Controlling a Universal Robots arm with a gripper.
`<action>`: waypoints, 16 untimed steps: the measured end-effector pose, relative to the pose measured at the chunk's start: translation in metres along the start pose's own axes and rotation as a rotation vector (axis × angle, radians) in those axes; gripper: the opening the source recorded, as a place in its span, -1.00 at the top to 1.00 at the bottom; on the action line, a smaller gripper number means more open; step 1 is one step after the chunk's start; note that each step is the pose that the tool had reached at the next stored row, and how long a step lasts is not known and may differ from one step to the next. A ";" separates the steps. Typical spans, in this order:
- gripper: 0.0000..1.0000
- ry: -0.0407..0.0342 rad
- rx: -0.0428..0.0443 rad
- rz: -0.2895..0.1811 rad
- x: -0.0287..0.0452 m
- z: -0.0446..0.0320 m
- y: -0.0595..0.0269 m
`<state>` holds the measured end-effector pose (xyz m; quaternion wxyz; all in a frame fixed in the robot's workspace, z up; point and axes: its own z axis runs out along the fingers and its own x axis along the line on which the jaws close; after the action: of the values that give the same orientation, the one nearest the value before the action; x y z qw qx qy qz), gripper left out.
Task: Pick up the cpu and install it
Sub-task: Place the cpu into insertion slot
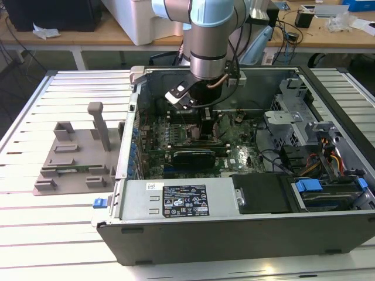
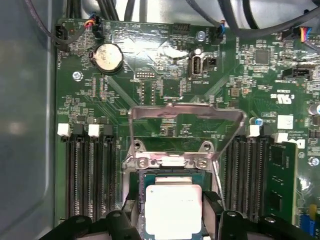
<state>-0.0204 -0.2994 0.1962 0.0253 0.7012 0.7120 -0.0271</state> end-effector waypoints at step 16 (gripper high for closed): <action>0.79 0.0103 -0.0001 0.000 -0.0051 -0.0204 -0.0001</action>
<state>-0.0204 -0.3030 0.2169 0.0217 0.7013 0.7122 -0.0234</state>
